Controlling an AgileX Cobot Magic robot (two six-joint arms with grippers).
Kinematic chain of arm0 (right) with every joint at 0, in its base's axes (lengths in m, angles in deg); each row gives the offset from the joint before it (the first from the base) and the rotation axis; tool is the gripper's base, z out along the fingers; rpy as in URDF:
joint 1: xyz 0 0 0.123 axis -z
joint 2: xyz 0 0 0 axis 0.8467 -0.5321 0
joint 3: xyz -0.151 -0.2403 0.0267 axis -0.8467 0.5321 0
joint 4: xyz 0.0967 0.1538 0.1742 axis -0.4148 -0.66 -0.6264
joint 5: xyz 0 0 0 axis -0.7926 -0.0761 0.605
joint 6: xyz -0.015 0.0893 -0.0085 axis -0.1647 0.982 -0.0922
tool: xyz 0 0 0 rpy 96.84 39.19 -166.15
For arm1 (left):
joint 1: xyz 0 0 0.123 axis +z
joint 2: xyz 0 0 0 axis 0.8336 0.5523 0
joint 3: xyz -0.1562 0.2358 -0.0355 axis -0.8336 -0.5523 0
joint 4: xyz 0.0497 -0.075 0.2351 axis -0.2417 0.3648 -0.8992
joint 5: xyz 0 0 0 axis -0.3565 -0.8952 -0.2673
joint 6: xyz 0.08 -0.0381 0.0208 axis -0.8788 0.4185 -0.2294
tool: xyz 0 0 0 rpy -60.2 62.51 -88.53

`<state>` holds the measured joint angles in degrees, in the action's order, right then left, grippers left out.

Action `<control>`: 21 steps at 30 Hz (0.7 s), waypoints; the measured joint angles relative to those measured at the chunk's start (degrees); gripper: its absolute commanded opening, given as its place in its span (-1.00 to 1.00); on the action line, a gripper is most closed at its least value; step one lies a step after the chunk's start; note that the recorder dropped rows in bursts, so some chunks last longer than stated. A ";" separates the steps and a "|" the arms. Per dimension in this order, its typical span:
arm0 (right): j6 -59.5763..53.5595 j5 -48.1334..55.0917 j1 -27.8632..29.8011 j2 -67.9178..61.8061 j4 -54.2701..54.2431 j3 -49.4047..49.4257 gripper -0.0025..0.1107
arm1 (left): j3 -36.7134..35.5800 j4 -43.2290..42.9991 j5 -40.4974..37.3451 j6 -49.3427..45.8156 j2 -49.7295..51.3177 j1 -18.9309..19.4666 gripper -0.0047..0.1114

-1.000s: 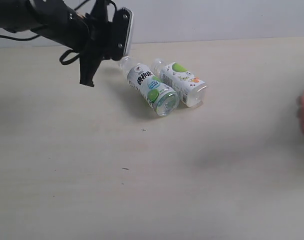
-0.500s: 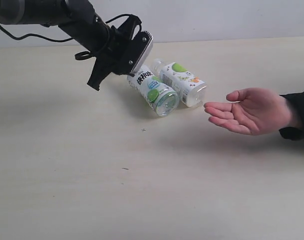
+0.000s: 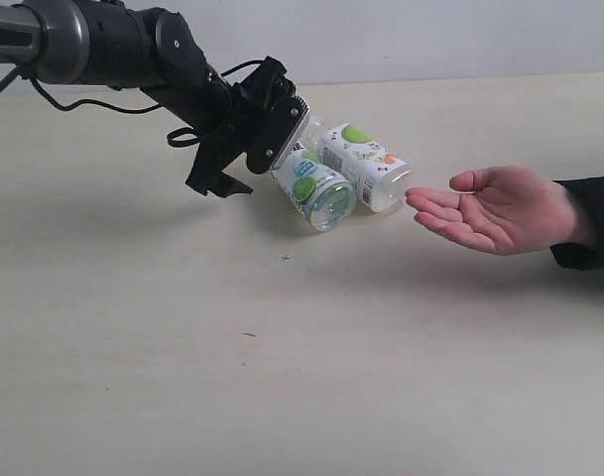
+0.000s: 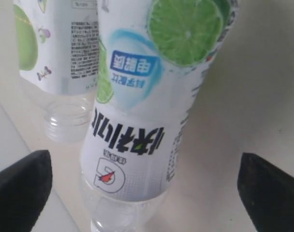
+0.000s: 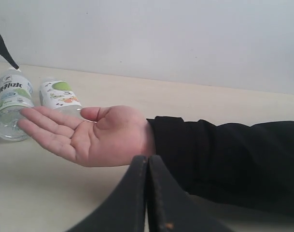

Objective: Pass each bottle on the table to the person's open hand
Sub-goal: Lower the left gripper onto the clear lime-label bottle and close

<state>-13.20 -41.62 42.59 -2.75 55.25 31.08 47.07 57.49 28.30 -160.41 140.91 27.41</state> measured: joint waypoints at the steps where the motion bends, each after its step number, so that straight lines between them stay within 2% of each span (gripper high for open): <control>1: 0.00 0.00 0.00 0.00 0.00 0.00 -0.96 | 0.00 0.02 1.30 0.00 0.49 0.00 0.86; 7: 0.00 0.00 0.00 0.00 0.00 0.00 -0.96 | 0.00 0.88 5.66 0.00 2.19 -0.61 0.86; 14: 0.00 0.00 0.00 0.00 0.00 0.00 -0.96 | 0.00 0.88 6.78 0.00 2.60 -2.45 0.86; 21: 0.00 0.00 0.00 0.00 0.00 0.00 -0.96 | 0.00 2.08 6.10 0.00 2.60 -2.48 0.86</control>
<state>-13.20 -41.62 42.59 -2.75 55.25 31.08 47.07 59.56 34.40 -160.41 143.51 24.93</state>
